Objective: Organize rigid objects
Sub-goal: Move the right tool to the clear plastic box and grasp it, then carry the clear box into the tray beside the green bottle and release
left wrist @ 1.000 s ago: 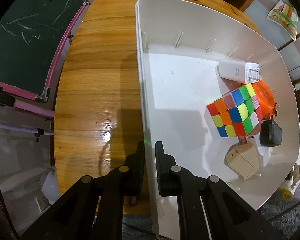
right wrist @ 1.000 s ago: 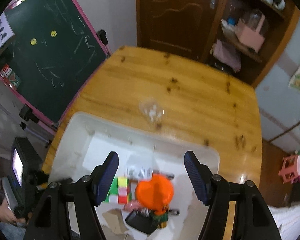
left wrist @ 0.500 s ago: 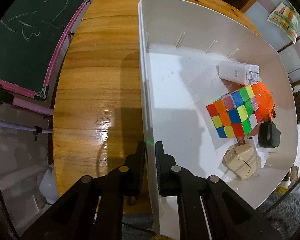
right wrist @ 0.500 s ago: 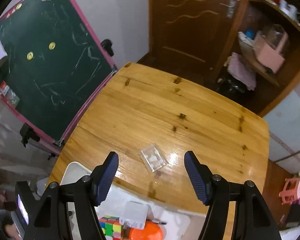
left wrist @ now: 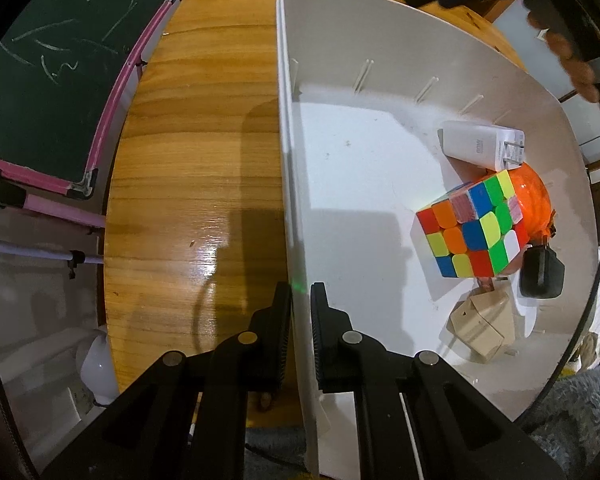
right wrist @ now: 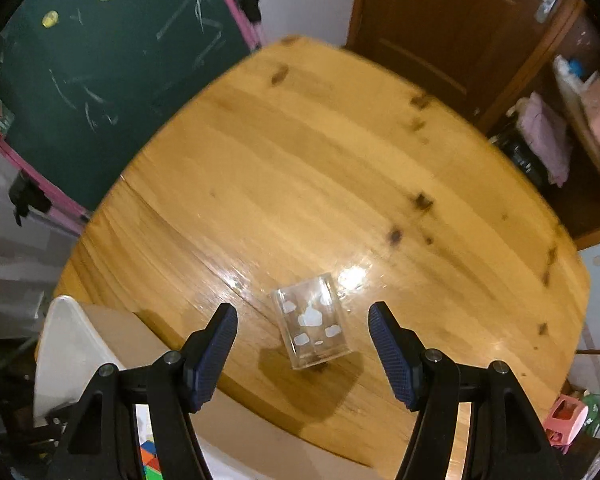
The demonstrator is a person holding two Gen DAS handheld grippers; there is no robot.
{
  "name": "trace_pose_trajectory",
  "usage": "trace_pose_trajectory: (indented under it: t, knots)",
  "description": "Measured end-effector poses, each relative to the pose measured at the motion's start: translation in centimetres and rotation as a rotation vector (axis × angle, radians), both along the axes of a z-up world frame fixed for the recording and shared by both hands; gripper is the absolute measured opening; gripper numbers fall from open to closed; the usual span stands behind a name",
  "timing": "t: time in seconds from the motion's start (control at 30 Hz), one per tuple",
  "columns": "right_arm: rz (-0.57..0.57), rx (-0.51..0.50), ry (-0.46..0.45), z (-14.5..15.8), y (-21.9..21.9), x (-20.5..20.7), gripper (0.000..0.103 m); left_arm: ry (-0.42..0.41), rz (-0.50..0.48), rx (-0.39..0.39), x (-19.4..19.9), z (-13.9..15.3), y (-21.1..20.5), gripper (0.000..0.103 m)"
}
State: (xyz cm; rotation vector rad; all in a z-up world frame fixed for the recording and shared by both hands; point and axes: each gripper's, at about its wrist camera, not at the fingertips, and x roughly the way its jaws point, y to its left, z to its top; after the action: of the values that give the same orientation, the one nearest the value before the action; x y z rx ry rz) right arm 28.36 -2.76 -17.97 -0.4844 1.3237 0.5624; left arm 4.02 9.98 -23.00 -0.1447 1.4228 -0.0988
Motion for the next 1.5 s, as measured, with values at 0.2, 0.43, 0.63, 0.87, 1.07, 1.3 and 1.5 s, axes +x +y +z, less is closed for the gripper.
trace_pose_trajectory:
  t: [0.2,0.43,0.63,0.87,1.07,1.3,1.5]
  knots:
    - [-0.001,-0.093,0.101,-4.4,0.1,1.4,0.069,0.007,-0.002,0.007,0.4,-0.2,0.1,0.009]
    - [-0.022,-0.089,0.171,-6.1,0.1,2.0,0.071,0.008,-0.001,0.008,0.5,-0.3,0.1,0.009]
    - [-0.061,-0.077,0.168,-5.9,-0.4,2.1,0.057,0.009,-0.001,0.015,0.4,-0.3,0.0,0.009]
    - [-0.17,-0.001,0.102,-3.4,-2.4,1.5,0.056,0.011,0.005,0.013,0.4,-0.2,-0.1,0.009]
    - [-0.238,0.097,-0.048,3.8,-4.3,-1.4,0.056,0.01,0.006,0.015,0.5,-0.1,0.0,0.009]
    - [-0.303,0.15,-0.239,12.3,-6.1,-8.0,0.056,0.008,0.015,0.008,0.5,-0.2,0.2,0.009]
    - [-0.337,0.147,-0.331,15.2,-8.3,-13.3,0.056,-0.006,0.014,0.027,0.2,-0.1,-0.1,0.009]
